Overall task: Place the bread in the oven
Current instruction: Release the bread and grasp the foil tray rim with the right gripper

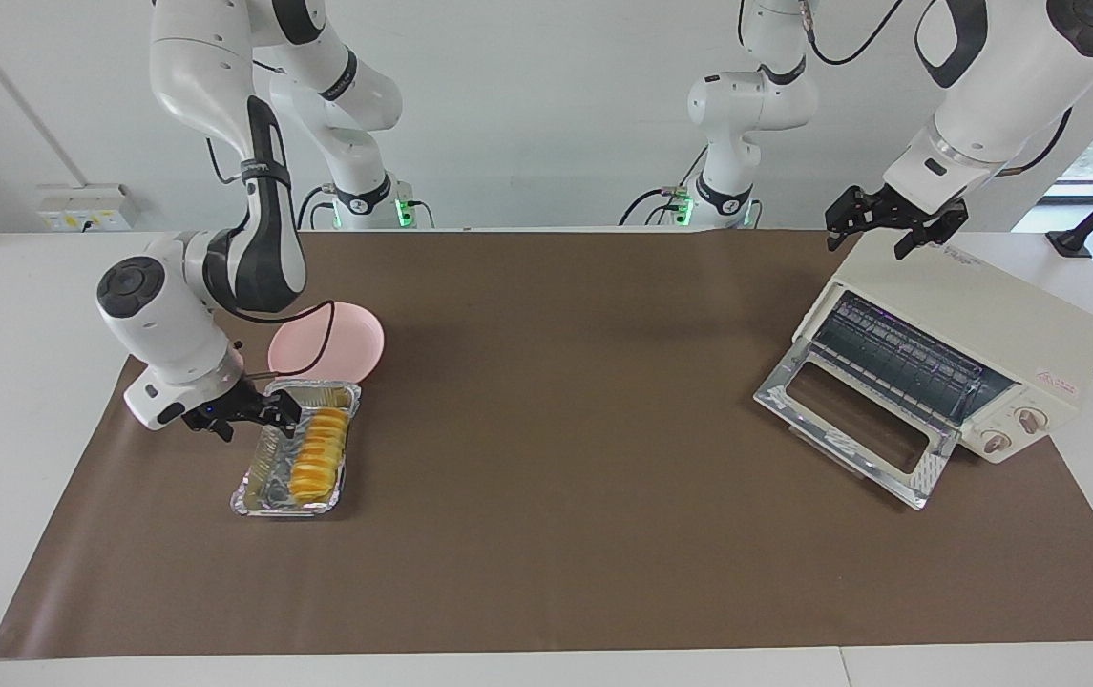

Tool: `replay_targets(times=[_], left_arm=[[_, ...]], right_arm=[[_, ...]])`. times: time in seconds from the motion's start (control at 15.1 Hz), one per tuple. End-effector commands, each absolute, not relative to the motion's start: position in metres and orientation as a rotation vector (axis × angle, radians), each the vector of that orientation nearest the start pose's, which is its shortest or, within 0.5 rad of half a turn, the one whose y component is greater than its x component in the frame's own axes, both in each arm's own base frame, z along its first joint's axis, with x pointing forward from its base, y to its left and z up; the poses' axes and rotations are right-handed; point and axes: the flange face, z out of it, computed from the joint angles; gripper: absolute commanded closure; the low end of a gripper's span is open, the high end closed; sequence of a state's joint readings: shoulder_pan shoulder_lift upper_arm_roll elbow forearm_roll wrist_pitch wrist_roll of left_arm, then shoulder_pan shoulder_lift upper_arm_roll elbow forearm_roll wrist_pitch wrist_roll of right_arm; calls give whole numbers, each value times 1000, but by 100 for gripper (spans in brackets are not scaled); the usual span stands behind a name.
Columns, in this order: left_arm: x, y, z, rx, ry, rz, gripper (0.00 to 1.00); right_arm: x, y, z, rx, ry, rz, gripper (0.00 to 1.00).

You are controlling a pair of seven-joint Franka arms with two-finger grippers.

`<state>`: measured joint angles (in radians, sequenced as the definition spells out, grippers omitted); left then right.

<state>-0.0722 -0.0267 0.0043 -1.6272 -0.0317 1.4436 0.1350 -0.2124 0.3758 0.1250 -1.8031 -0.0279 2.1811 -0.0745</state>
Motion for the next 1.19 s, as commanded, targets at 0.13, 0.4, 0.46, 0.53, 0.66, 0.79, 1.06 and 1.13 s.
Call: replay_targets(times=[0.13, 0.4, 0.46, 0.53, 0.66, 0.79, 1.06, 1.13], left_arm=[[525, -37, 609, -3138, 320, 251, 0], [525, -36, 609, -3138, 318, 251, 0], [525, -36, 609, -3138, 318, 251, 0], [525, -36, 609, -3138, 318, 253, 0], [525, -36, 609, -3138, 318, 253, 0], [525, -36, 609, -3138, 318, 251, 0], [525, -36, 609, -3138, 318, 251, 0], [525, -36, 609, -3138, 318, 253, 0]], right_arm=[[642, -75, 315, -3115, 4, -13, 1], [638, -74, 309, -3115, 5, -3, 63], [637, -74, 308, -3114, 3, -1, 81], [637, -74, 309, -3115, 3, -1, 100], [637, -74, 309, -3115, -20, 6, 100], [638, -73, 310, -3113, -80, -5, 100], [645, -53, 321, -3102, -122, -25, 100], [649, -36, 327, -3084, -149, -43, 100]])
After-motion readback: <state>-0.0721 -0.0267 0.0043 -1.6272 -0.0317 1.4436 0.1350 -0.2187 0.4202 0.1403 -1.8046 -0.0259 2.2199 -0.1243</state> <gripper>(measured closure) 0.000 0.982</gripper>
